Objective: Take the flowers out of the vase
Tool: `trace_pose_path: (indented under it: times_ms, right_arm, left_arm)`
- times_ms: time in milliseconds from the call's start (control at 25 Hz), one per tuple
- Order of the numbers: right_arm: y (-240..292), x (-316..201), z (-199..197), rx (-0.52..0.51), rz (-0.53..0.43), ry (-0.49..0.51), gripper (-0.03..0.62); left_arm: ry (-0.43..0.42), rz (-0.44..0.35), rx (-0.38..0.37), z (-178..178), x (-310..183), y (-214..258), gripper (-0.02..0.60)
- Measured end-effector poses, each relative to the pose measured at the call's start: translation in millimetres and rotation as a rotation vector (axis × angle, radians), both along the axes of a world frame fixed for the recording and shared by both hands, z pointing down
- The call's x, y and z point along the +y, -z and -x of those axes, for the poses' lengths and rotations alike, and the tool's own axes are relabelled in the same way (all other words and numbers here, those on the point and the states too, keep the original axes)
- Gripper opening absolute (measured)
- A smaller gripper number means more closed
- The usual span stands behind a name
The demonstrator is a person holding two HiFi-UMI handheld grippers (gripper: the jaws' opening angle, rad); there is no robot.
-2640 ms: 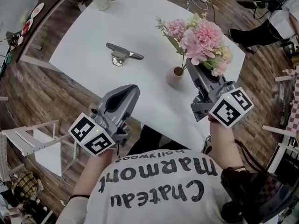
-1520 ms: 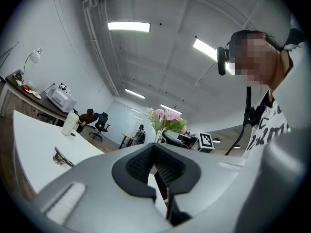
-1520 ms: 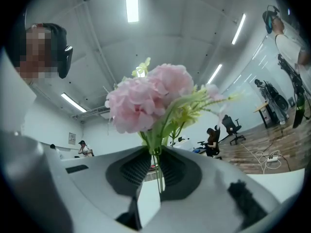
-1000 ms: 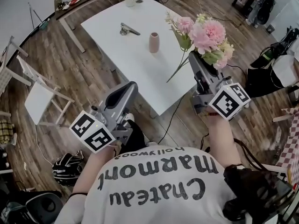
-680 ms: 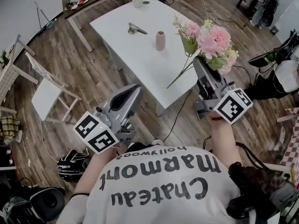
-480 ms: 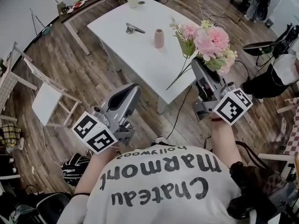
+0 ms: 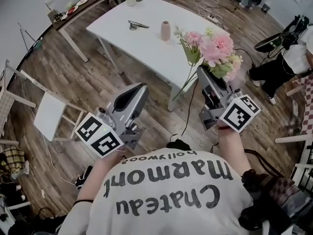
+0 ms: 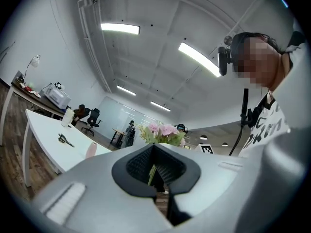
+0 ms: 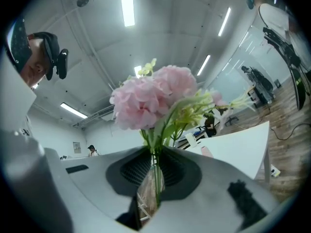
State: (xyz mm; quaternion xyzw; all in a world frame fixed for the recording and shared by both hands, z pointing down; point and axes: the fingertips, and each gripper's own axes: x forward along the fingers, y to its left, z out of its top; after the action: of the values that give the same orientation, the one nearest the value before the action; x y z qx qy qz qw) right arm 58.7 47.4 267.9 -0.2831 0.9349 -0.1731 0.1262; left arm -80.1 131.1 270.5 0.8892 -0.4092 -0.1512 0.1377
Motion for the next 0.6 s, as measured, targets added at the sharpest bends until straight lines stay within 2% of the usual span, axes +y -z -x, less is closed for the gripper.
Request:
trace_pose_path:
  times_ms: [280, 600]
  right_arm:
    - [-2, 36, 15, 0.014, 0.033, -0.038, 0.058]
    - [5, 42, 15, 0.031, 0.044, -0.033, 0.058]
  left_arm:
    - [-0.098, 0.007, 0.004, 1, 31, 5, 0.003]
    - [-0.087, 0.045, 0.028, 2, 48, 6, 0.003]
